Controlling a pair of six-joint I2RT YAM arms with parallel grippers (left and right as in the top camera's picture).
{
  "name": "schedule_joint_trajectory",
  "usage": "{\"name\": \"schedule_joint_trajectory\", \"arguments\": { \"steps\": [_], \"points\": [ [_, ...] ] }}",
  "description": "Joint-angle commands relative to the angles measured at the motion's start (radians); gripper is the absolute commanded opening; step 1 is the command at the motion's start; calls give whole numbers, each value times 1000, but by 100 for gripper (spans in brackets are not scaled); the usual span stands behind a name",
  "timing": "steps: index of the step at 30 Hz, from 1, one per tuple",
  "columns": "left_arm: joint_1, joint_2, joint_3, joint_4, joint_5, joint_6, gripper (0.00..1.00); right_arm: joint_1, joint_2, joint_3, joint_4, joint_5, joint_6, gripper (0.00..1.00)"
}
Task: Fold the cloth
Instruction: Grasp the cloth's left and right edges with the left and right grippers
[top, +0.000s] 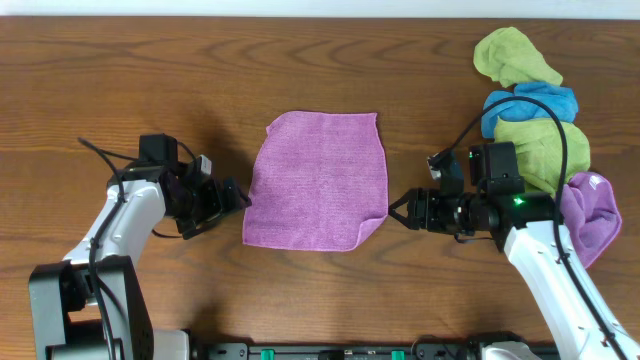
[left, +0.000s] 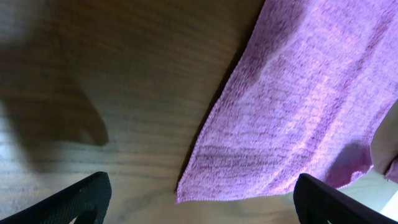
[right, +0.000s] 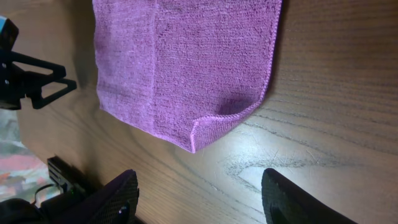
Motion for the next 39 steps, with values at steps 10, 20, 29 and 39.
{"name": "schedule_joint_trajectory", "arguments": {
  "steps": [10, 20, 29, 39],
  "points": [
    [0, 100, -31, 86, 89, -17, 98, -7, -11, -6, 2, -15, 17, 64],
    [-51, 119, -87, 146, 132, -53, 99, -6, -11, -6, 8, -15, 33, 63],
    [-120, 119, -104, 150, 129, -64, 95, -5, -11, -6, 8, -15, 44, 63],
    [-125, 119, -249, 267, 124, -106, 76, -3, -11, -6, 8, -15, 51, 63]
  ]
}}
